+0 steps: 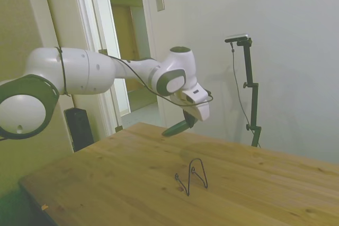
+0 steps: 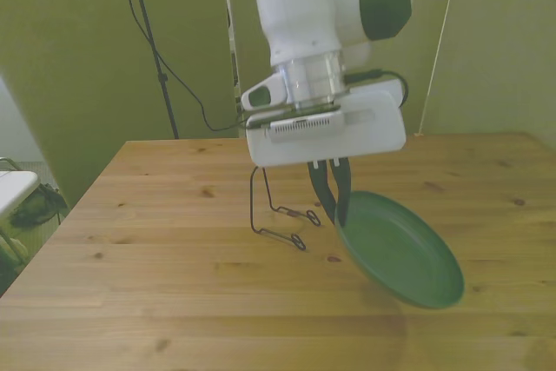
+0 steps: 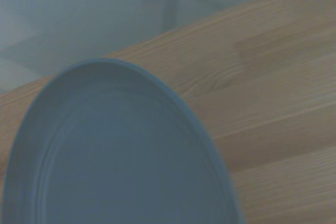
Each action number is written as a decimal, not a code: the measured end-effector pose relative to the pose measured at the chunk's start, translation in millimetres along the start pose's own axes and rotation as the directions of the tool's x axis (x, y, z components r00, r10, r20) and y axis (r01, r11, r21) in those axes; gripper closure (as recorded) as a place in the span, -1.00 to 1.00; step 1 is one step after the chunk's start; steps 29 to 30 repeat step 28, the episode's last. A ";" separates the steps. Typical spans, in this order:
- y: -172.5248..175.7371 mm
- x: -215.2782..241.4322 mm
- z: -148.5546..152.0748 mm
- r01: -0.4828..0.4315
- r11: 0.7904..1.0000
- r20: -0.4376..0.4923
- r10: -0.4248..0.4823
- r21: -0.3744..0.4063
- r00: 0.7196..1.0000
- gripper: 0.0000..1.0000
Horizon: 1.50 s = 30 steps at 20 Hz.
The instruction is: Unload the plate
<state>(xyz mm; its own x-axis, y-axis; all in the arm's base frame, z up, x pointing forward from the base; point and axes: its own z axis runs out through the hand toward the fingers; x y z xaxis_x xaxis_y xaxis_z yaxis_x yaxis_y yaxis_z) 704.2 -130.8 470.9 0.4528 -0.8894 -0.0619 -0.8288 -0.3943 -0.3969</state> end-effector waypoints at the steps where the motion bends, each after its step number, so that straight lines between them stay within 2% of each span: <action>1: 8.4 4.9 11.0 -0.002 1.000 0.033 0.001 0.009 0.999 1.00; 4: 36.0 23.0 37.1 0.002 1.000 0.089 -0.003 0.010 0.996 1.00; 7: 62.4 37.1 62.5 0.012 1.000 0.108 -0.009 -0.024 0.994 1.00; 10: 73.3 45.1 76.4 0.004 0.999 0.116 0.000 -0.037 0.993 1.00; 11: 74.7 46.5 76.9 0.003 0.999 0.115 0.001 -0.039 0.993 -1.00; 23: 78.9 54.2 73.0 -0.001 0.999 0.102 0.005 -0.041 0.995 -1.00; 26: 72.0 54.3 61.1 0.008 0.999 0.102 -0.005 -0.032 0.995 -1.00; 28: 62.7 48.2 40.5 0.025 0.999 0.111 -0.022 -0.022 0.994 -1.00; 30: 62.7 48.2 40.5 0.025 0.999 0.111 -0.022 -0.022 0.994 -1.00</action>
